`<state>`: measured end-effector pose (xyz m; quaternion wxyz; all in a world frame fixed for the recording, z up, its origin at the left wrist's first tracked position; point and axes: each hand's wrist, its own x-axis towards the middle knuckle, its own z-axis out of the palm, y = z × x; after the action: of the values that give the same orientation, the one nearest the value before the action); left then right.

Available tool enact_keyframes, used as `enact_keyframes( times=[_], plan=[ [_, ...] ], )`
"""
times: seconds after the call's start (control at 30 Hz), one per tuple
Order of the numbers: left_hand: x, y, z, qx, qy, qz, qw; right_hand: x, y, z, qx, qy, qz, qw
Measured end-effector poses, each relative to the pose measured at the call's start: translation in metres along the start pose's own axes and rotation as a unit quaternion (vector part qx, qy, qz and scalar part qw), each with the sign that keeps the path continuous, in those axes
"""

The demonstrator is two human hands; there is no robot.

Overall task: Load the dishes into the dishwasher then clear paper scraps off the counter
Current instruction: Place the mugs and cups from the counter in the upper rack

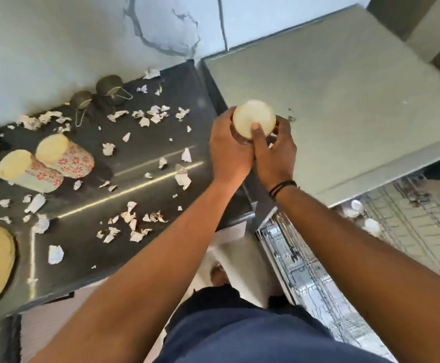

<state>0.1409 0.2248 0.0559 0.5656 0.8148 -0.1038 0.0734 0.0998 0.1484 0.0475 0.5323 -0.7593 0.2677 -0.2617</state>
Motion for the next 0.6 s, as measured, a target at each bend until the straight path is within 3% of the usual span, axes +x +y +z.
enact_keyframes(
  times=[0.17,0.27,0.6],
  plan=[
    [-0.050,0.039,0.103,-0.009,-0.124,0.072,0.990,0.004,0.049,-0.105,0.062,0.183,0.021,0.981],
    [-0.087,0.057,0.164,-0.013,-0.178,0.104,0.978,0.003,0.087,-0.168,0.040,0.260,0.040,0.964],
    [-0.207,0.095,0.318,-0.035,-0.340,0.102,0.934,-0.017,0.197,-0.327,-0.005,0.405,0.105,0.908]
  ],
)
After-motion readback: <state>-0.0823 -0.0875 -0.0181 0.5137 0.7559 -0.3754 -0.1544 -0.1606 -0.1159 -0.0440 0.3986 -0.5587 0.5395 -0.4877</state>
